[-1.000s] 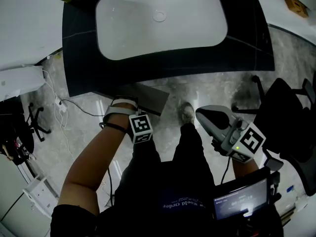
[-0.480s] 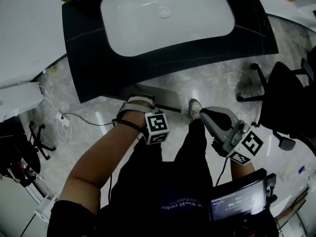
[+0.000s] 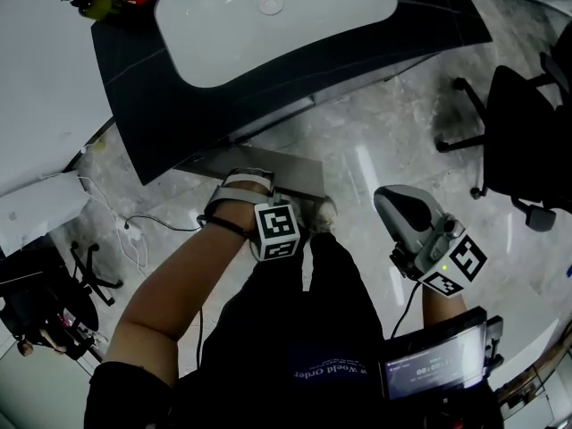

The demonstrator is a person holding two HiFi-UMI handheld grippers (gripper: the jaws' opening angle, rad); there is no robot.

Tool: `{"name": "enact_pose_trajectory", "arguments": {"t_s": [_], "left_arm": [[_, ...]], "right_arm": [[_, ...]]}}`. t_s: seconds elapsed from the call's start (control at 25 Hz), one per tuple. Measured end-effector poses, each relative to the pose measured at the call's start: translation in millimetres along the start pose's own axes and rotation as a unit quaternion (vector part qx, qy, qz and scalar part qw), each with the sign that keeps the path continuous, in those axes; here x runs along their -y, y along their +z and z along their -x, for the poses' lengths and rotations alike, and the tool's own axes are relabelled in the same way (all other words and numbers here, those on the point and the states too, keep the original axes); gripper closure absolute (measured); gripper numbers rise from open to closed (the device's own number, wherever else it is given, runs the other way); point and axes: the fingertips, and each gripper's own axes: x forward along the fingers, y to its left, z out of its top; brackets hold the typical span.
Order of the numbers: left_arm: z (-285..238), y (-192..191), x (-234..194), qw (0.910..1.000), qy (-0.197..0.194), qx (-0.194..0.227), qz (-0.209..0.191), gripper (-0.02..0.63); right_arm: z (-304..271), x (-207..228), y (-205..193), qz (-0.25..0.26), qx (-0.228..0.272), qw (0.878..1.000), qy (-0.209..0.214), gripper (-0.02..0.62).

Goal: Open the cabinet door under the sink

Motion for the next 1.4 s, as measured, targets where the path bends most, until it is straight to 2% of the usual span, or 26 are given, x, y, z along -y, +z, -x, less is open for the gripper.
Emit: {"name": "enact_pose_trajectory", "arguments": {"t_s": [0.24,0.44,0.6,1.08,1.4], "left_arm": [[2,-1,27,0.9987,-0.009,-0.034,-0.038,0.538],[2,-3,51,0.9989,-0.028,-0.031,-0.023,0.526],[3,-5,57,0.9989,-0.026,-0.026,-0.030,0.525],[6,-16,100,0.9949,-0.036,0.008,-0.094,0.515],[3,-34,135,0.9875,-0.048,0.009,-0.150,0.506]], "right_arm": [[36,-2,-20,-0.013,-0.007,1.000,0.003,0.594],[44,-5,-26,-0.019,0.004,1.000,-0.001,0.594],[41,-14,-31,-0.017,0.007,1.000,-0.006,0.594],[19,-61,-48,-0.023,0.028,0.999,-0.040,0.594],[13,-85,-62,-0.024,0.047,0.996,-0.069,0.594]]}}
